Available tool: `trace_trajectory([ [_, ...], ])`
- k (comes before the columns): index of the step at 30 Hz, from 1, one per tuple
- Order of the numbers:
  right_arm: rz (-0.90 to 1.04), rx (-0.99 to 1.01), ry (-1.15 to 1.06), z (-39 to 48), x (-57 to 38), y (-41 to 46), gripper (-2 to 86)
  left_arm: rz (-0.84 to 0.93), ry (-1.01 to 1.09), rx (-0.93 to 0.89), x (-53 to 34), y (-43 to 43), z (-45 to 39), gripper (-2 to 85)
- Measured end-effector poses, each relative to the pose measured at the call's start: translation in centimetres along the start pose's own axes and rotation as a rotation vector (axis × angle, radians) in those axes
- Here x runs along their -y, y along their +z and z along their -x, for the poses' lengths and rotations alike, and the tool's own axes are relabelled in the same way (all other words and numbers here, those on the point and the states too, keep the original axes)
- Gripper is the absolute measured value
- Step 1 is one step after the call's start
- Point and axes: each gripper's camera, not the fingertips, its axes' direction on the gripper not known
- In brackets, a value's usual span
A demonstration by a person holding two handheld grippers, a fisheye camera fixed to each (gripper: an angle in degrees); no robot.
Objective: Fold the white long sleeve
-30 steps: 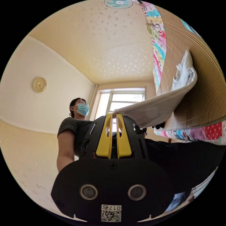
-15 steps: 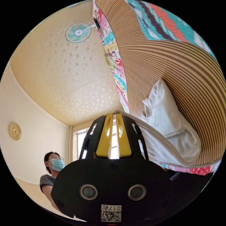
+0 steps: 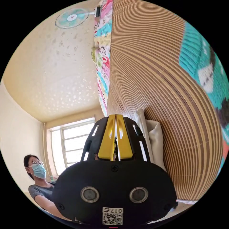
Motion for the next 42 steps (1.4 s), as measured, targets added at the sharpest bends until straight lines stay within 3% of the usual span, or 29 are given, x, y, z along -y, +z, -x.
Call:
trace_trajectory([
  [3,0.247,-0.248,-0.166,4.3,-1.1,3.8,0.9,-0.026,0.108,-0.032,-1.5,-2.3,0.3,8.1],
  [5,0.423,-0.448,-0.295,7.3,-4.3,8.2,1.4,0.028,0.177,0.071,-3.2,-3.1,0.5,10.4],
  [9,0.621,-0.471,-0.377,9.1,-9.7,15.4,3.1,0.291,0.314,0.453,-8.2,-1.6,2.5,16.1],
  [12,0.739,-0.461,-0.351,8.8,-13.5,21.6,6.6,0.446,0.341,0.494,-11.6,0.8,5.3,16.4],
  [18,0.898,-0.508,-0.294,9.8,-18.5,33.8,14.5,0.473,0.28,0.507,-14.4,3.3,7.8,7.5],
  [24,1.037,-0.871,-0.405,15.5,-22.1,45.4,21.8,0.452,0.503,0.477,-20.9,4.4,1.6,5.0],
  [27,1.142,-1.2,-0.541,17.3,-24.8,50.9,23.2,0.401,0.615,0.538,-25.3,5.7,-1.9,4.9],
  [32,1.328,-1.752,-0.803,13.2,-28.4,56.0,11.7,0.349,0.76,0.635,-30.6,8.4,-5.0,5.0],
  [33,1.322,-1.752,-0.826,13.3,-28.4,55.9,11.2,0.349,0.785,0.666,-31.4,8.7,-5.3,5.5],
  [35,1.218,-1.526,-0.835,15.6,-27.2,53.2,9.8,0.398,0.808,0.678,-32.1,8.8,-5.3,6.6],
  [40,0.953,-0.972,-0.751,18.9,-21.9,38.4,9.4,0.469,0.896,0.431,-32.9,4.4,-5.1,8.1],
  [42,0.852,-0.791,-0.721,18.7,-20.1,30.9,9.4,0.693,0.905,0.409,-32.8,4.5,-3.5,9.1],
])
